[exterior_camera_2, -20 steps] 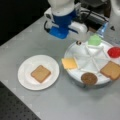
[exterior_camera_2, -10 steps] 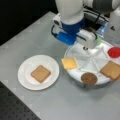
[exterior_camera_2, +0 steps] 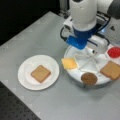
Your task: Ingredient selection for cheeseburger or sandwich
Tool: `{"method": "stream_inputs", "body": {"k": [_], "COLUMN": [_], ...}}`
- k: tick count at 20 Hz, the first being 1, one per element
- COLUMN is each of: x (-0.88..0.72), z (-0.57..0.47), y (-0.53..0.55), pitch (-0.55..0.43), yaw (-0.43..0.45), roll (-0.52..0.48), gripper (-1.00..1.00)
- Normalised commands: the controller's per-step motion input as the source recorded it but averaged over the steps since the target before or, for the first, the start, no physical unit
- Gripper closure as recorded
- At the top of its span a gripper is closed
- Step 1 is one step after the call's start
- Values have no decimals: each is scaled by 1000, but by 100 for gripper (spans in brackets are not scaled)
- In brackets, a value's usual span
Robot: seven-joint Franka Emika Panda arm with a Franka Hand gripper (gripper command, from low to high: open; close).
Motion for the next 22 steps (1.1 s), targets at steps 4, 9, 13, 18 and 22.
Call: {"method": "stream_inputs", "body": {"k": [4, 9, 13, 18, 22], "x": [-303, -331, -285, -258, -186], "z": [-214, -217, -240, -176, -109], "y": [64, 153, 190, 172, 128], "pitch": [-248, -245, -294, -259, -241], "yaw": [71, 32, -16, -54, -46], "roll": [-137, -113, -97, -80, -51], "gripper": [-100, -100, -100, -100, -100]}}
